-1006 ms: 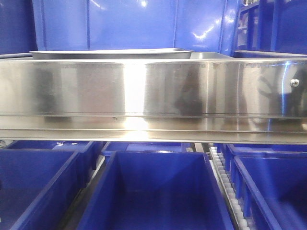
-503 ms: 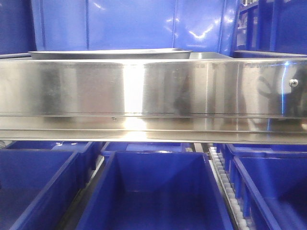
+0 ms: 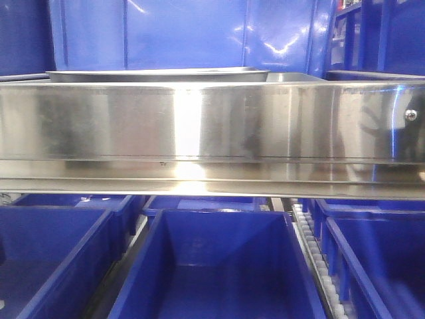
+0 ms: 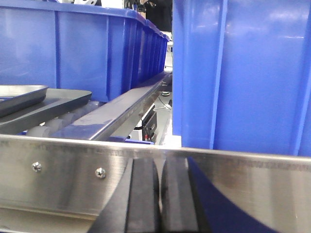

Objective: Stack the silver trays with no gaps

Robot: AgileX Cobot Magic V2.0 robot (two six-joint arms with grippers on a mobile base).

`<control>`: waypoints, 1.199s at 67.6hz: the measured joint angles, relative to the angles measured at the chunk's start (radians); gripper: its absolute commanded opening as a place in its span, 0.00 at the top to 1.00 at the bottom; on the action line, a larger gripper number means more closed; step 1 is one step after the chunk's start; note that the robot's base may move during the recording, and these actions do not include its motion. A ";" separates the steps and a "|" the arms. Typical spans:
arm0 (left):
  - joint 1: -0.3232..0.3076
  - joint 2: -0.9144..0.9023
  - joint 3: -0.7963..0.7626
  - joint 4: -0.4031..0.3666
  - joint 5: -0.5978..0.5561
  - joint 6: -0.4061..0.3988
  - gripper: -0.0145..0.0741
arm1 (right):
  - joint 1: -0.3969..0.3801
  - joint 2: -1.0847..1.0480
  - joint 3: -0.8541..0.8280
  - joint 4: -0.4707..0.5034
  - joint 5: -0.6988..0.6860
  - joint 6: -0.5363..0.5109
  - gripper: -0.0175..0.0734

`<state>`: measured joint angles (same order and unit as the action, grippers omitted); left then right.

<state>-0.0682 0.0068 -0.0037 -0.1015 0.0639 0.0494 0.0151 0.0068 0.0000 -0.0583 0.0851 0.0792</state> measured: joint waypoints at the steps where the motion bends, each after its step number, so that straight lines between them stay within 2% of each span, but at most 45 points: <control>1: 0.000 0.000 0.002 0.000 0.000 0.000 0.84 | 0.000 0.000 0.000 0.000 0.000 0.000 0.84; 14: 0.000 -0.002 0.006 0.002 -0.008 0.002 0.84 | 0.000 0.000 0.000 0.000 0.000 0.000 0.84; 24: 0.000 -0.002 0.006 0.071 -0.014 0.002 0.84 | 0.000 -0.001 0.000 0.000 0.000 0.000 0.84; 33: 0.000 -0.002 0.006 0.094 -0.016 0.002 0.84 | 0.000 -0.001 0.000 0.000 0.000 0.000 0.84; 81: 0.000 -0.002 0.006 0.094 -0.016 0.002 0.84 | 0.000 -0.001 0.000 0.000 0.000 0.000 0.84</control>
<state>-0.0682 0.0053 0.0019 -0.0076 0.0476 0.0511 0.0151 0.0053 0.0001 -0.0583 0.0851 0.0792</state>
